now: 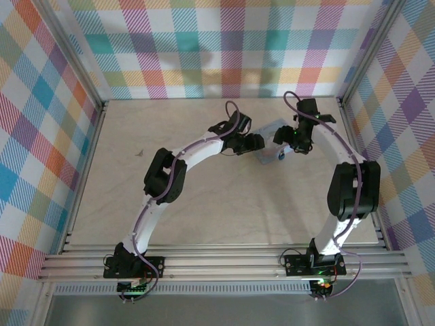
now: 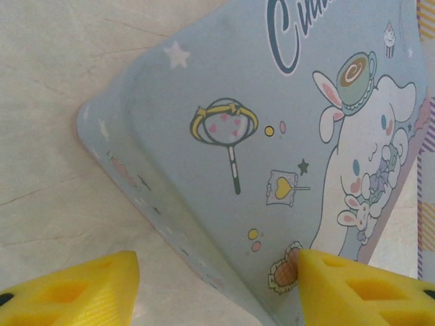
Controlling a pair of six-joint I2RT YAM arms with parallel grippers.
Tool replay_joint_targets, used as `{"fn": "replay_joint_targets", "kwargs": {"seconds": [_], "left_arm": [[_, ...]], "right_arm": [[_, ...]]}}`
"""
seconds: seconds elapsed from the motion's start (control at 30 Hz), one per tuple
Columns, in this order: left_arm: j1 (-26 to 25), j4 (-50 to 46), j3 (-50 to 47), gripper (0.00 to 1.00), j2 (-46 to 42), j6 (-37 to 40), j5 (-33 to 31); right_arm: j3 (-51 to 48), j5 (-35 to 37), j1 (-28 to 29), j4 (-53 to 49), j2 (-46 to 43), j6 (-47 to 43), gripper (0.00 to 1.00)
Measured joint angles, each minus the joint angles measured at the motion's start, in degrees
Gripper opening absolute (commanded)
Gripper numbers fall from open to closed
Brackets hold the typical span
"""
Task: Unlock a padlock with a key
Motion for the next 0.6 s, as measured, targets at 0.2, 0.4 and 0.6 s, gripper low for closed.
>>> {"fn": "replay_joint_targets", "kwargs": {"seconds": [0.2, 0.4, 0.6], "left_arm": [[0.37, 2.47, -9.35, 0.62, -6.05, 2.01, -2.54], [1.97, 3.41, -16.28, 0.62, -10.69, 3.98, -3.39], [6.05, 5.84, -23.50, 0.62, -15.13, 4.96, -2.91]], "right_arm": [[10.49, 0.72, -0.02, -2.27, 7.02, -2.80, 0.87], [21.90, -1.73, 0.00, -3.82, 15.72, -4.55, 0.86], [9.11, -8.57, 2.93, 3.56, 14.23, -1.60, 0.72]]}}
